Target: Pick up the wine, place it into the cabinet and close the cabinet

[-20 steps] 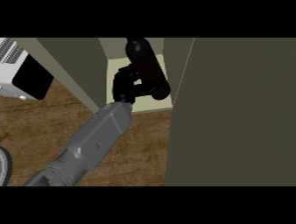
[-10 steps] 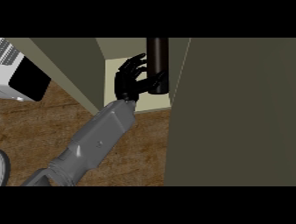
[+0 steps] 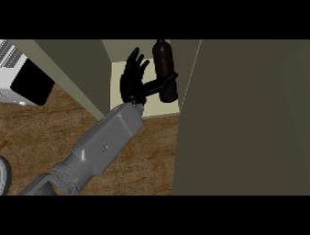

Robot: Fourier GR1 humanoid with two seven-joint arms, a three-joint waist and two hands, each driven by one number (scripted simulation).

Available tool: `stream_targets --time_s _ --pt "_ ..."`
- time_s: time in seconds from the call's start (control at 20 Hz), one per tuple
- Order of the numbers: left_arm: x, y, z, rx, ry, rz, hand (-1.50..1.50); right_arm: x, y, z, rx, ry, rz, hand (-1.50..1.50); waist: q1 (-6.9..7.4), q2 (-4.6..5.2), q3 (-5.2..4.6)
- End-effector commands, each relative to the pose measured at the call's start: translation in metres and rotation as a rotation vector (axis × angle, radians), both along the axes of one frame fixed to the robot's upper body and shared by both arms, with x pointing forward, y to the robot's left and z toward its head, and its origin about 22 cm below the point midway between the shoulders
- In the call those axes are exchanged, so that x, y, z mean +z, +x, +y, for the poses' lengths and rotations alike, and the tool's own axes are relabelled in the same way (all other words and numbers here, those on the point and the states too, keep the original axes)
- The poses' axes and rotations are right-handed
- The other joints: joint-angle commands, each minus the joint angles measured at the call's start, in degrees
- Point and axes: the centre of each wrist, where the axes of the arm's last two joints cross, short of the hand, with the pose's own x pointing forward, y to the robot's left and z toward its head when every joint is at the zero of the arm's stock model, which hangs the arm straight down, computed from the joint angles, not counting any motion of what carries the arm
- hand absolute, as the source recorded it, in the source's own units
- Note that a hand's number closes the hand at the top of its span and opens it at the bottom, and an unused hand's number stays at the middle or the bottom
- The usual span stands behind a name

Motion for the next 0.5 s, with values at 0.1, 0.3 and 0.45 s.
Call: stream_targets --time_s 0.1,0.3,0.45 --pt "0.000 0.003 -0.001 -0.006 0.141 -0.001 -1.50 -0.001 -0.008 0.005 0.020 -0.011 0.011 -1.50 -0.19 -0.08 0.01" --pt "0.007 0.005 -0.006 -0.059 0.199 -0.069 -1.50 0.003 0.010 0.008 0.016 -0.006 -0.022 -1.50 0.61 0.29 0.00" --pt "0.012 0.006 -0.010 -0.063 0.207 -0.084 -1.50 -0.004 -0.001 0.002 0.017 0.006 -0.004 -1.50 0.37 -0.02 0.05"
